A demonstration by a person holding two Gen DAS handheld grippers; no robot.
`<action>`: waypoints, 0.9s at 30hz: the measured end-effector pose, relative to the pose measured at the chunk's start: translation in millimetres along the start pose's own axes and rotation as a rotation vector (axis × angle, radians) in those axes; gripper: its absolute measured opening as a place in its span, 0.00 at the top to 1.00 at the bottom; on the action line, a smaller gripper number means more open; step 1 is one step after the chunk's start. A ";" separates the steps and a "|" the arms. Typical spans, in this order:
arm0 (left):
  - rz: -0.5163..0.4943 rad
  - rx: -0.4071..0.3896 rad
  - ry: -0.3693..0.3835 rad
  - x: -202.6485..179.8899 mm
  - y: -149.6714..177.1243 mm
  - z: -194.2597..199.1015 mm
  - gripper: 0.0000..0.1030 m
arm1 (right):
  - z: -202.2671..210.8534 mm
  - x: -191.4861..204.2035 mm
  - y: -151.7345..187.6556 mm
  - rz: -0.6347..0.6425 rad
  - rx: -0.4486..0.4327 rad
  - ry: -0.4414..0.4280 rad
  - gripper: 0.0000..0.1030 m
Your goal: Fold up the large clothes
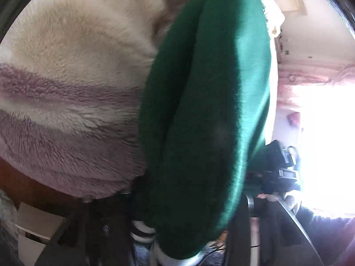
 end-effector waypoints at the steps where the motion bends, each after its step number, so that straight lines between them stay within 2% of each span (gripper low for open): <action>1: 0.005 0.000 -0.001 -6.2 0.6 5.3 0.69 | 4.0 4.0 3.5 -0.009 -0.009 -0.012 0.65; 3: 0.020 -0.004 0.001 -20.9 0.0 20.7 0.71 | 9.2 16.6 10.1 0.002 -0.012 -0.014 0.67; 7: 0.025 -0.042 0.004 -58.6 -10.0 61.0 0.72 | 29.3 58.0 22.4 0.024 -0.020 -0.087 0.71; 11: 0.055 -0.148 0.102 -90.6 -41.0 116.2 0.72 | 54.3 109.3 29.4 0.031 -0.035 -0.197 0.72; 13: 0.059 -0.186 0.145 -102.4 -57.7 131.4 0.72 | 41.9 148.8 32.1 0.036 -0.054 -0.261 0.72; 15: 0.064 -0.227 0.190 -118.8 -85.7 140.0 0.72 | 54.8 167.5 32.0 0.049 -0.069 -0.307 0.72; 17: 0.061 -0.263 0.214 -111.2 -109.3 150.4 0.72 | 69.6 199.3 8.8 0.062 -0.099 -0.342 0.72; 20: 0.049 -0.302 0.250 -127.5 -157.2 151.7 0.72 | 79.2 229.0 -14.4 0.096 -0.145 -0.356 0.72; 21: 0.036 -0.320 0.253 -136.6 -183.4 148.9 0.72 | 83.7 242.7 -29.9 0.109 -0.164 -0.366 0.72; 22: 0.032 -0.326 0.261 -130.0 -205.8 148.0 0.72 | 82.7 261.5 -46.8 0.110 -0.183 -0.373 0.72; 25: 0.052 -0.297 0.261 -146.8 -283.5 117.7 0.72 | 90.3 293.5 -116.4 0.073 -0.227 -0.403 0.72; 26: 0.072 -0.275 0.259 -140.9 -302.7 110.9 0.72 | 99.3 302.9 -143.9 0.053 -0.229 -0.410 0.72; 27: 0.089 -0.243 0.257 -129.0 -312.4 102.5 0.72 | 93.9 311.7 -156.6 0.034 -0.238 -0.415 0.72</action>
Point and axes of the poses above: each gripper's, at about its wrist camera, not at the fingertips, and z roughly against the way its jaws point, x to its left, y to its underside, the point moved 5 cm from there along -z, roughly the way its jaws point, and after that the axes turned 10 degrees about -y, right-handed, at the moved point
